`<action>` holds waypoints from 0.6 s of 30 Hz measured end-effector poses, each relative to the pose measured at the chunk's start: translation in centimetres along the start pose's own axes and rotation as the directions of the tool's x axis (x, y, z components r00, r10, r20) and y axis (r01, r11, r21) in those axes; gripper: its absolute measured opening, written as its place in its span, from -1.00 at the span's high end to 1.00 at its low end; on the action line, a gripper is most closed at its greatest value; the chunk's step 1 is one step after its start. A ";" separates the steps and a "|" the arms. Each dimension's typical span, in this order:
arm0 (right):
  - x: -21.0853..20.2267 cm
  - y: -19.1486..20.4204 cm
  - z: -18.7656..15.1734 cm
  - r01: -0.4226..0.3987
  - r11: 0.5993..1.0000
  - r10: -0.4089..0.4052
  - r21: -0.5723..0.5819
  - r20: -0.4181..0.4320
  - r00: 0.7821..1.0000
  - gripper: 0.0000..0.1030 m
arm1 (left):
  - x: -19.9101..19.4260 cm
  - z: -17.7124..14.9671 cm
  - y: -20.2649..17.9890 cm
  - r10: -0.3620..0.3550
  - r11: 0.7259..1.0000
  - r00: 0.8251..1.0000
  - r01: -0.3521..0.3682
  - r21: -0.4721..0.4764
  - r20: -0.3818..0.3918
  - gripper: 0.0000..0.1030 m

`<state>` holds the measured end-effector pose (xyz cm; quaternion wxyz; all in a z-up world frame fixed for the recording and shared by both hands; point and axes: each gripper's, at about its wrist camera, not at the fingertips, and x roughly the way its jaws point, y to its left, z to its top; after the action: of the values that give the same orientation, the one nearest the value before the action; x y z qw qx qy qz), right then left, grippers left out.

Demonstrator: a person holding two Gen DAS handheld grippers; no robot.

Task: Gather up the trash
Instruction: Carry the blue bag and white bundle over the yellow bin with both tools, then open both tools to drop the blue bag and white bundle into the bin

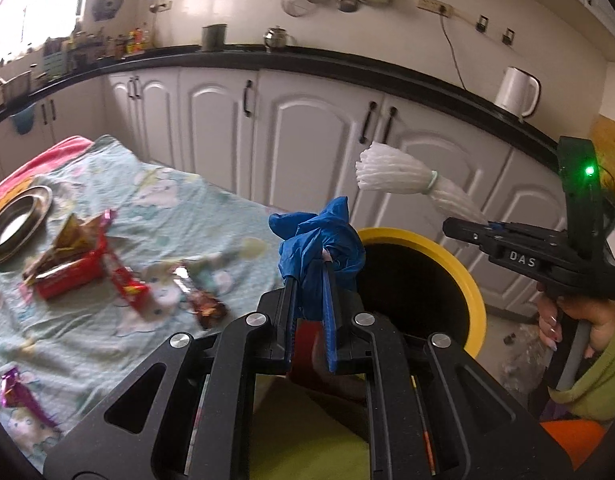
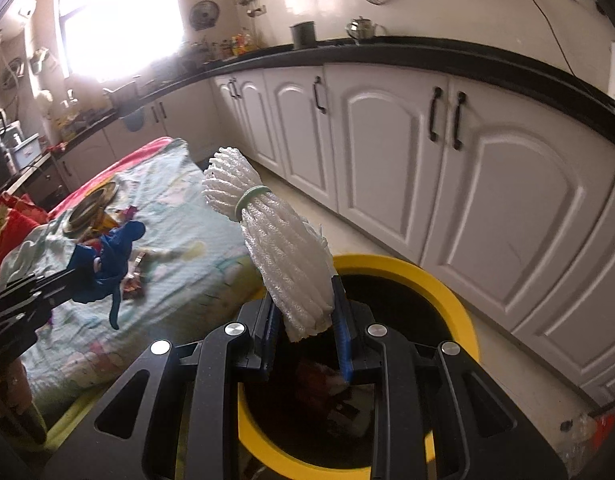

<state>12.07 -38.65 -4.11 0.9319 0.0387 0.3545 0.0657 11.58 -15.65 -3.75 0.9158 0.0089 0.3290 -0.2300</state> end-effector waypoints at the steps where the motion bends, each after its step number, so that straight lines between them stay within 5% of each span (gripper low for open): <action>1: 0.0 -0.6 -0.3 0.014 1.000 -0.014 0.007 -0.003 1.000 0.55 | 0.2 0.0 -0.2 -0.008 1.000 1.000 0.008 0.004 -0.006 0.87; 18: -0.4 -6.2 -3.6 0.114 0.991 -0.111 0.070 -0.036 0.993 0.55 | 5.7 -0.7 -6.2 -0.100 0.987 0.989 0.113 0.118 -0.112 0.87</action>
<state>9.99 -44.79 -7.25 0.9264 0.0511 0.3729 0.0009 12.43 -23.46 -6.92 0.8812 0.0603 0.3623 -0.2976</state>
